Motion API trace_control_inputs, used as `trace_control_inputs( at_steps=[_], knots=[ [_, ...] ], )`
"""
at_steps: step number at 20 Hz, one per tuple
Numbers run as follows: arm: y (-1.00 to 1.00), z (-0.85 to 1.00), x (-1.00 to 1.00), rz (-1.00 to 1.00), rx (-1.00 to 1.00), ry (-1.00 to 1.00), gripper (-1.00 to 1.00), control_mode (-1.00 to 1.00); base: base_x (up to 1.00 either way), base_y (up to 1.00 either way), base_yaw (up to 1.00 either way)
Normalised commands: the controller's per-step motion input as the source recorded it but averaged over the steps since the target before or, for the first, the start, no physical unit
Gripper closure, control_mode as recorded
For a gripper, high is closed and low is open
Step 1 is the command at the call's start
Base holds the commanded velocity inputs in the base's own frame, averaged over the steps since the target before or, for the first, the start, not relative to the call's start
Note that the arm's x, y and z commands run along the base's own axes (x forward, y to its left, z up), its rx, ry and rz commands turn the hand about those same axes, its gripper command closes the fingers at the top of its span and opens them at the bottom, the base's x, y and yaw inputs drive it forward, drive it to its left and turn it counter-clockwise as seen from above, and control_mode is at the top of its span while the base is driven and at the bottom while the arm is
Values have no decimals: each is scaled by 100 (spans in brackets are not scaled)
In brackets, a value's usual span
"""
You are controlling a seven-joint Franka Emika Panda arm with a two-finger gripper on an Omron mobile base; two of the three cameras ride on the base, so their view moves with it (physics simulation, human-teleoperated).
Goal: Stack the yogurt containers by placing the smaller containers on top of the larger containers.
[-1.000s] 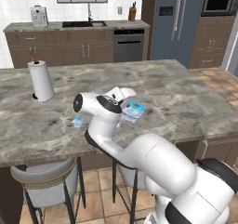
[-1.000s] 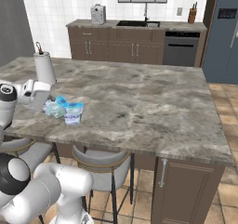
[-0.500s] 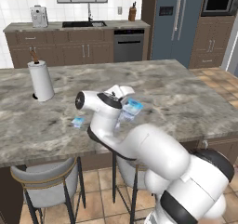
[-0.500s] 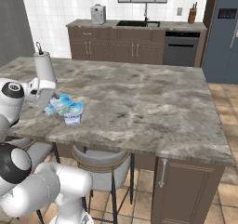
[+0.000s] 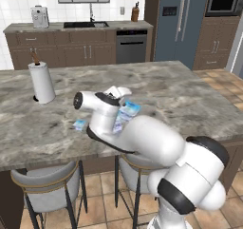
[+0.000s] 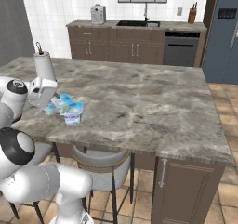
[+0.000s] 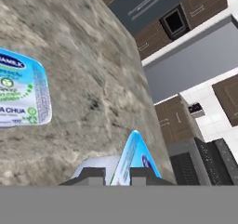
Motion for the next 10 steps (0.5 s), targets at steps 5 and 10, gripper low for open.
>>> trace_control_inputs(
  at_steps=[5,10],
  knots=[
    [16,-10,26,1,0,4,100,-100,0,0,0],
    [1,-3,26,0,0,3,100,-100,0,0,0]
  ],
)
